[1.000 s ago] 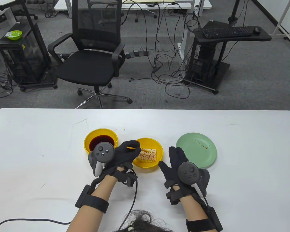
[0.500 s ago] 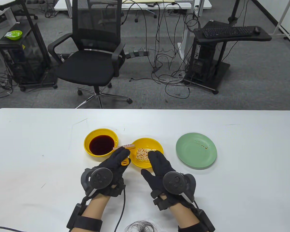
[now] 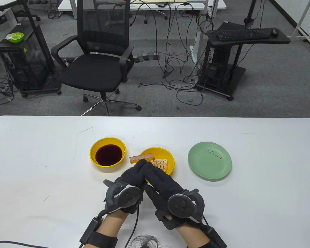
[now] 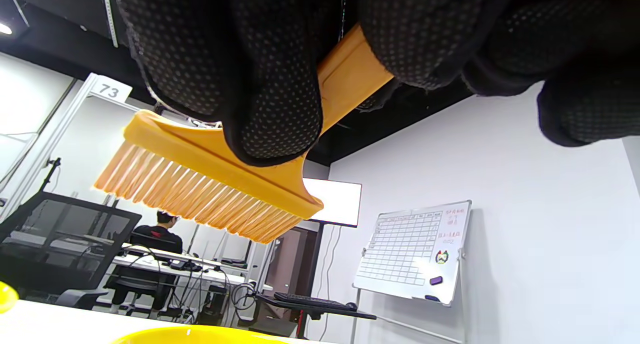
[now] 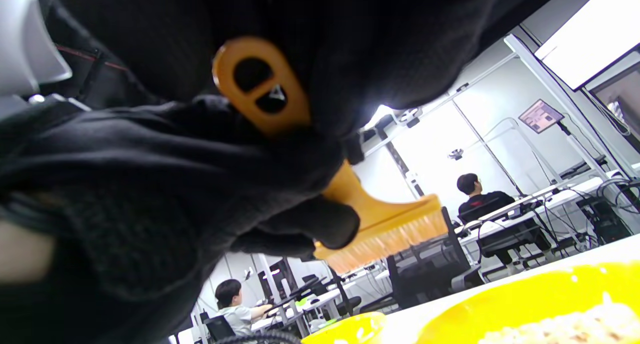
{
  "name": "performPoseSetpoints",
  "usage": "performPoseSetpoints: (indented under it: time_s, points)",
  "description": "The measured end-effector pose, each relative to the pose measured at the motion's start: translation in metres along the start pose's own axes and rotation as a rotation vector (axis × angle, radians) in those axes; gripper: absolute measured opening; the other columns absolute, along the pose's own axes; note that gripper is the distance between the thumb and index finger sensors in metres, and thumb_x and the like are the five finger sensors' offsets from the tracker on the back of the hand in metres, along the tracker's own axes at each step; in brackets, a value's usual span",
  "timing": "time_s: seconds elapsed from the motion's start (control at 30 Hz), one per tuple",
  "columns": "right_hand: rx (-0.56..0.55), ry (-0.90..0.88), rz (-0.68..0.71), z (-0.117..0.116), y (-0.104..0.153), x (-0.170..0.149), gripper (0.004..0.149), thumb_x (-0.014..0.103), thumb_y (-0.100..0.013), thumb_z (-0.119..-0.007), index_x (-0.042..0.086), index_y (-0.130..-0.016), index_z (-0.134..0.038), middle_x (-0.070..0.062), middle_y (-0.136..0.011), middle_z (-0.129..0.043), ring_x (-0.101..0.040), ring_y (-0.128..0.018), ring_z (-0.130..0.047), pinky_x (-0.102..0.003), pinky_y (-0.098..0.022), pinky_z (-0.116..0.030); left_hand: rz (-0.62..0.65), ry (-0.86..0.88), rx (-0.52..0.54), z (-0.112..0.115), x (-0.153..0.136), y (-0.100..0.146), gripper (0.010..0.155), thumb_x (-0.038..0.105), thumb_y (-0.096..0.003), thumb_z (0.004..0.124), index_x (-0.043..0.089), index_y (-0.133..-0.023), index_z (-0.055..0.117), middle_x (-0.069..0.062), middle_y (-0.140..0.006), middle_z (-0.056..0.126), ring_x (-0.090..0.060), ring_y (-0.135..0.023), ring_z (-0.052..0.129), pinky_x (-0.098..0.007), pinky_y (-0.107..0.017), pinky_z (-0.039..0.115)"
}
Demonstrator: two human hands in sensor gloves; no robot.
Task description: Dip brush into soy sauce and glaze onto rice cake
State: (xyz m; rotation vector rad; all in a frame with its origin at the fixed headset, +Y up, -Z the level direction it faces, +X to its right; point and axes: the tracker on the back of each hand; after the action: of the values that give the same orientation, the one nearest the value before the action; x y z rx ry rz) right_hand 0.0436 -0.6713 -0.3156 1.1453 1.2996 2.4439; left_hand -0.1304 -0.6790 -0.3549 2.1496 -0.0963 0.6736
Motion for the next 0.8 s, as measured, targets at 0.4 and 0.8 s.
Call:
performPoseSetpoints:
  time_s: [0.4,0.8]
  points:
    - [-0.154,0.124,0.034,0.014,-0.001,-0.005,0.039,0.045,-0.041,-0.095,0.026,-0.074,-0.091,0.0,-0.081,-0.099,-0.022,-0.06,-0.11,-0.036,-0.045,-0.096,0.035,-0.028,0.008,0.001,0.012,-0.007,0.05,0.045,-0.0405,0.088,0.026,-0.086,0.088,-0.01,-0.089,0.096,-0.021,-0.065,0.114,-0.035,-0.053,0.093]
    - [-0.295,0.303,-0.121,0.064,-0.006,-0.06,0.038,0.042,-0.04,-0.097,0.024,-0.073,-0.092,-0.002,-0.08,-0.099,-0.023,-0.059,-0.111,-0.037,-0.044,-0.096,-0.045,-0.164,-0.062,-0.028,-0.048,0.008,0.077,0.06,-0.0423,0.08,0.024,-0.107,0.056,-0.013,-0.106,0.076,-0.03,-0.08,0.102,-0.043,-0.062,0.084]
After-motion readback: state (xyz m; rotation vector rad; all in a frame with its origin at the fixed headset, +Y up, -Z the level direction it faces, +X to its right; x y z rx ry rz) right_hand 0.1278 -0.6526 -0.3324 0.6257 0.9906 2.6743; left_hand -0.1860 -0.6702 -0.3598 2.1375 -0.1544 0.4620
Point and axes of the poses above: the tracker on the back of each hand, its own x axis roughly to the thumb side, its own y axis roughly from the fingertips to the wrist, z = x × y
